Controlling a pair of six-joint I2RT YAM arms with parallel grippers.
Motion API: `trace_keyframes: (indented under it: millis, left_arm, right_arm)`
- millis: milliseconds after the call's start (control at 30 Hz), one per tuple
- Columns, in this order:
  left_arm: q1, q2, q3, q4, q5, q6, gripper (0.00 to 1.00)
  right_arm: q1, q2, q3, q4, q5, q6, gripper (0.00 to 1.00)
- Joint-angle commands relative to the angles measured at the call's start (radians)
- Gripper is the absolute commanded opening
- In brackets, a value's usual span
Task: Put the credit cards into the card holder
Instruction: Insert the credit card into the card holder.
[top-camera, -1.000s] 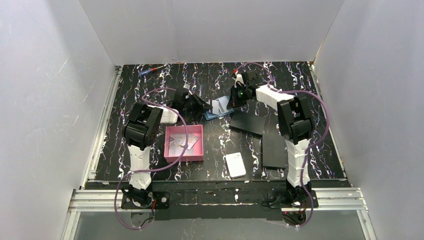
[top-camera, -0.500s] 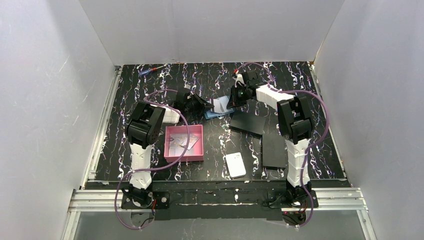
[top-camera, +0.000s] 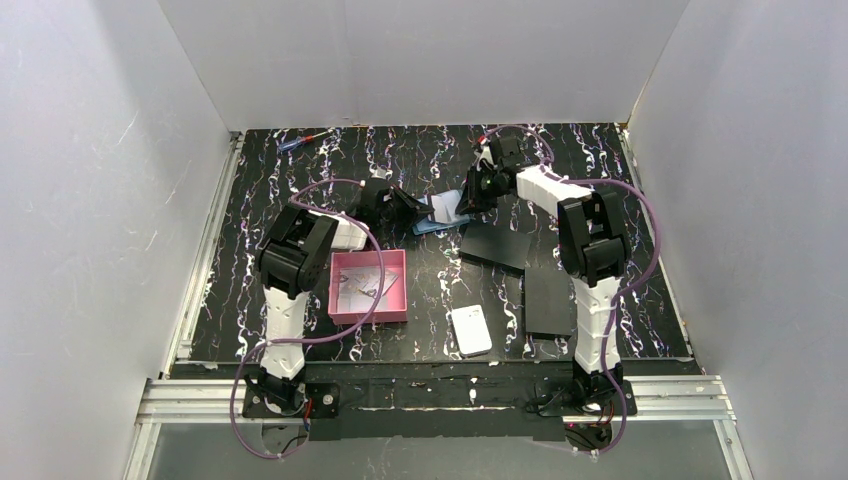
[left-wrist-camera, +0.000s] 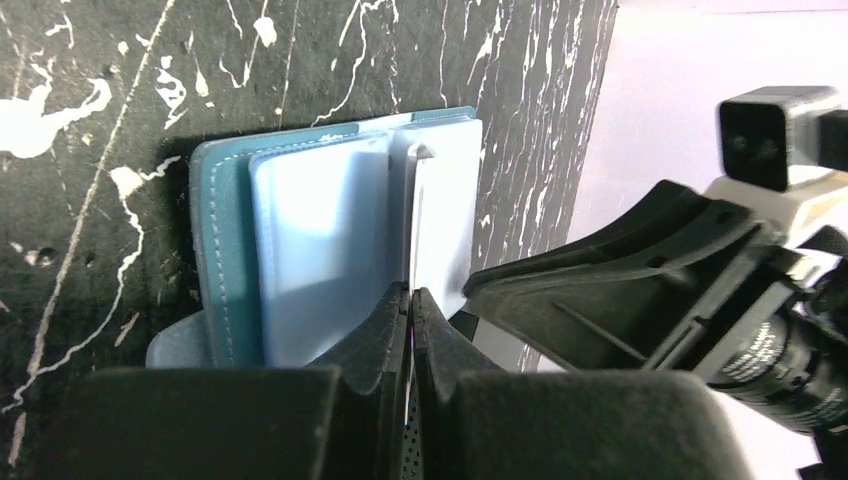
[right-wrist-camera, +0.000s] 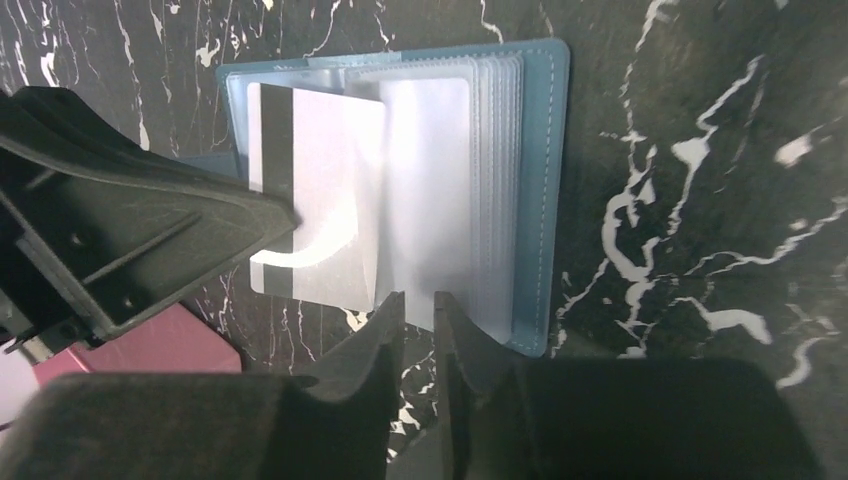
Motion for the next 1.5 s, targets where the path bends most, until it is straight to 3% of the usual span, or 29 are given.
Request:
trace_keyframes:
  millis: [0,200,367,600,733,1000,1467]
  left_arm:
    - [-0.007,0.036,0.009,-0.001,-0.008,0.029,0.00]
    - [-0.008,0.048,0.010,-0.001,0.002,0.034,0.00]
    - [-0.008,0.051,0.017,-0.001,-0.001,0.032,0.00]
    - [-0.008,0.060,0.023,0.002,0.002,0.024,0.00]
    - [-0.008,0.059,0.026,0.006,-0.003,0.020,0.00]
    - [-0.012,0.097,0.034,0.070,-0.042,-0.047,0.00]
    - [0.003,0.071,-0.022,0.130,-0.087,-0.019,0.00]
  right_arm:
    - [-0.015,0.006,0.101,-0.072,-0.005,-0.078,0.29]
    - [-0.015,0.016,0.142,-0.096,0.051,-0.170,0.44]
    - [-0.015,0.082,0.191,-0.114,0.046,-0.205,0.44]
    - [-0.017,0.114,0.167,-0.057,0.042,-0.180,0.29]
    - [-0.017,0.104,0.115,-0.017,0.002,-0.137,0.14]
    - [-0.017,0.042,-0.029,0.090,-0.029,0.028,0.02]
    - [-0.021,0.007,-0.081,0.107,-0.044,0.071,0.03]
